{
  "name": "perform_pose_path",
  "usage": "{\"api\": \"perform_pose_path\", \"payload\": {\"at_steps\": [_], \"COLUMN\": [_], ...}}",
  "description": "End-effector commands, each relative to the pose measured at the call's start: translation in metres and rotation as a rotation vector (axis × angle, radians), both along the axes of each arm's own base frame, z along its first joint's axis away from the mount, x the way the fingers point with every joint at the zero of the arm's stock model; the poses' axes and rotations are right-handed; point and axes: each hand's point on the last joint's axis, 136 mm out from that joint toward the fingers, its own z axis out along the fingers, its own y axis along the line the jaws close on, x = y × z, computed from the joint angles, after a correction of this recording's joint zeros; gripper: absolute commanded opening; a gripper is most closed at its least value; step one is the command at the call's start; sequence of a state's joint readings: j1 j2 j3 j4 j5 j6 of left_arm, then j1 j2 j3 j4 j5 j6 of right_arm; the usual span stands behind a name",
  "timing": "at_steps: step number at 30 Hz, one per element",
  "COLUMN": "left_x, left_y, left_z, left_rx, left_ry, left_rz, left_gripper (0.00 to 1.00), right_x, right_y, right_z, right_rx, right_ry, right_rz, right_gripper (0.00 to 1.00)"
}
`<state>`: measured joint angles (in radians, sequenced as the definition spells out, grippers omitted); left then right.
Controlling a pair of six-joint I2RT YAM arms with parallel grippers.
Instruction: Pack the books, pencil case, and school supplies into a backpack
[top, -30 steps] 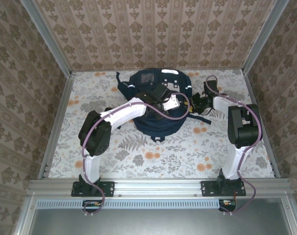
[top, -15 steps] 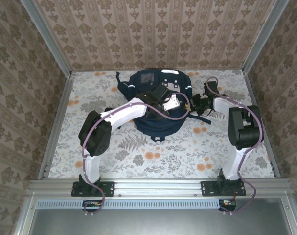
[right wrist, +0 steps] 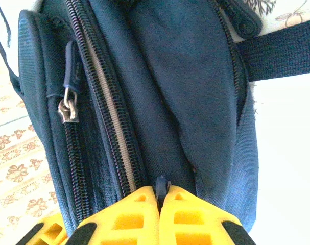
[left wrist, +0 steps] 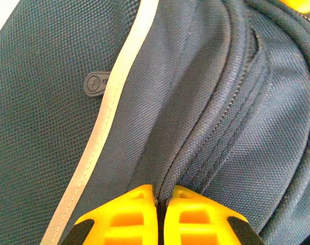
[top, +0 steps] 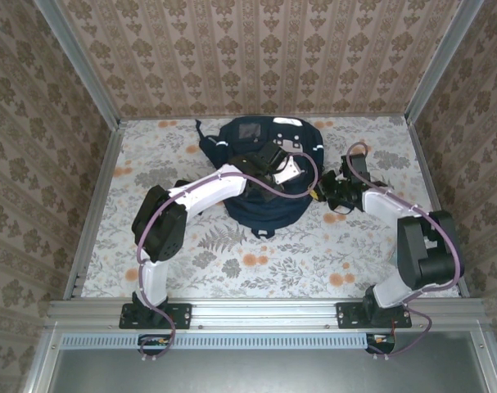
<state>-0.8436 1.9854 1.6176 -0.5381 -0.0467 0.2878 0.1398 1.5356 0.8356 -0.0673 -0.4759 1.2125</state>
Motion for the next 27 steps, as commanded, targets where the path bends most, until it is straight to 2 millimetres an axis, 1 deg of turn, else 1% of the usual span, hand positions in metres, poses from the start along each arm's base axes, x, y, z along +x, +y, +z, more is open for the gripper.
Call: {"api": "perform_pose_path", "payload": {"at_steps": [1,4,6,10,11,12,16,19,21,22,25,26,27], "left_x": [0.034,0.037,0.042,0.047,0.047,0.047,0.046,0.045,0.043,0.041,0.038,0.038,0.036], "left_y": [-0.032,-0.036,-0.032,-0.017,-0.014,-0.012,-0.005,-0.001,0.002,0.003,0.005,0.005,0.006], "left_z": [0.049,0.056,0.057,0.054,0.053,0.053,0.053,0.054,0.057,0.058,0.064,0.066,0.066], "left_rx": [-0.228,-0.267,-0.267,-0.258,-0.258,-0.261,-0.255,-0.249,-0.256,-0.258,-0.269,-0.272,-0.269], "left_ry": [-0.091,-0.091,-0.099,-0.098,-0.093,-0.09,-0.093,-0.101,-0.103,-0.1,-0.099,-0.102,-0.1], "left_rz": [0.089,0.11,0.129,0.16,0.162,0.164,0.162,0.15,0.136,0.128,0.102,0.099,0.091], "left_gripper": [0.0,0.0,0.0,0.0,0.0,0.0,0.0,0.0,0.0,0.0,0.0,0.0,0.0], "right_x": [-0.042,-0.046,-0.051,-0.056,-0.059,-0.059,-0.06,-0.053,-0.047,-0.044,-0.036,-0.033,-0.03], "right_y": [0.047,0.065,0.064,0.038,0.032,0.028,0.01,0.0,-0.005,-0.004,-0.003,0.003,0.008], "right_z": [-0.006,-0.003,-0.003,-0.001,-0.004,0.005,0.011,0.02,0.025,0.027,0.035,0.036,0.034], "right_rx": [0.135,0.18,0.158,0.031,0.005,-0.016,-0.162,-0.326,-0.436,-0.477,-0.57,-0.574,-0.572], "right_ry": [0.107,0.096,0.1,0.08,0.094,0.065,0.017,-0.076,-0.145,-0.18,-0.27,-0.306,-0.332], "right_rz": [0.087,0.096,0.099,0.072,0.069,0.065,0.094,0.206,0.315,0.374,0.51,0.561,0.617], "right_gripper": [0.0,0.0,0.01,0.15,0.17,0.22,0.41,0.47,0.52,0.53,0.52,0.52,0.52]}}
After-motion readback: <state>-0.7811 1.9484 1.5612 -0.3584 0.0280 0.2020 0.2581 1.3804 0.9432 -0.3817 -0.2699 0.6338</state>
